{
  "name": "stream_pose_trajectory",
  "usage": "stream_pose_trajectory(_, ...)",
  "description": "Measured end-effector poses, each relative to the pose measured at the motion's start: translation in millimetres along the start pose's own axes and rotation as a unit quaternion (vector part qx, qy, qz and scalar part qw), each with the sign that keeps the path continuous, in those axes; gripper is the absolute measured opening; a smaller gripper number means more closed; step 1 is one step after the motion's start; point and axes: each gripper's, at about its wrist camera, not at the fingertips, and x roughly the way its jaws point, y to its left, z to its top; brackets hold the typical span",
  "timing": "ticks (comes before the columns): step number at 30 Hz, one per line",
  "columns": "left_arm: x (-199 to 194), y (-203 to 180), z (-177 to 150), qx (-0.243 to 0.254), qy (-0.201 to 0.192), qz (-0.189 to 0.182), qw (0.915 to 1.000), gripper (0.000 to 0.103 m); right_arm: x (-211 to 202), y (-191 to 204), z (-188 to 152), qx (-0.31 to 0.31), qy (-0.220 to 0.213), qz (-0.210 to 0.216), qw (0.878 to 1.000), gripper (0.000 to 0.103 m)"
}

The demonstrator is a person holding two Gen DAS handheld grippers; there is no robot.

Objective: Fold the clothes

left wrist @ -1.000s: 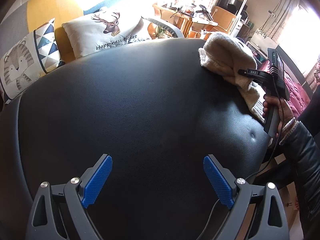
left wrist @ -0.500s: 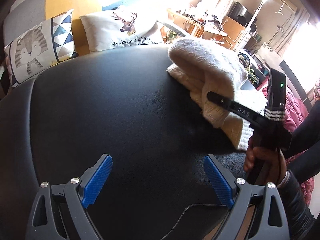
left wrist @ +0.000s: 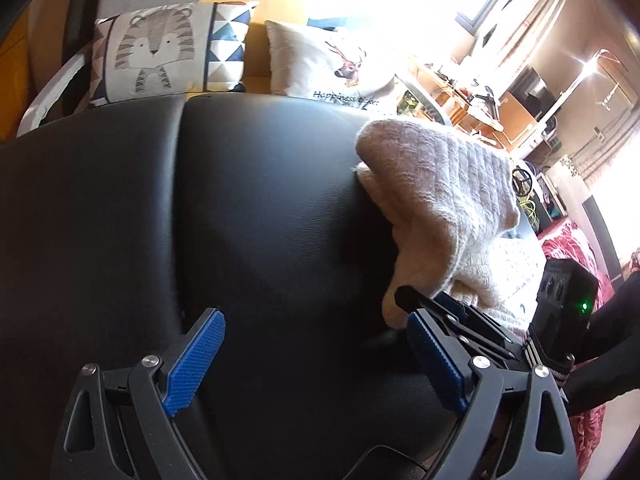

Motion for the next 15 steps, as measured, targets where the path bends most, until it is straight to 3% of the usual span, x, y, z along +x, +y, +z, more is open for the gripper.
stream_pose_trajectory(10, -17, 60, 2, -0.092, -0.024, -0.053, 0.9940, 0.093, -67, -43, -26, 0.043, -0.016, -0.104, 0.994, 0.050)
stream_pose_trajectory(15, -44, 98, 15, -0.147, -0.083, -0.076, 0.9827, 0.093, -82, -51, -20, 0.046, -0.028, -0.135, 0.989, 0.050)
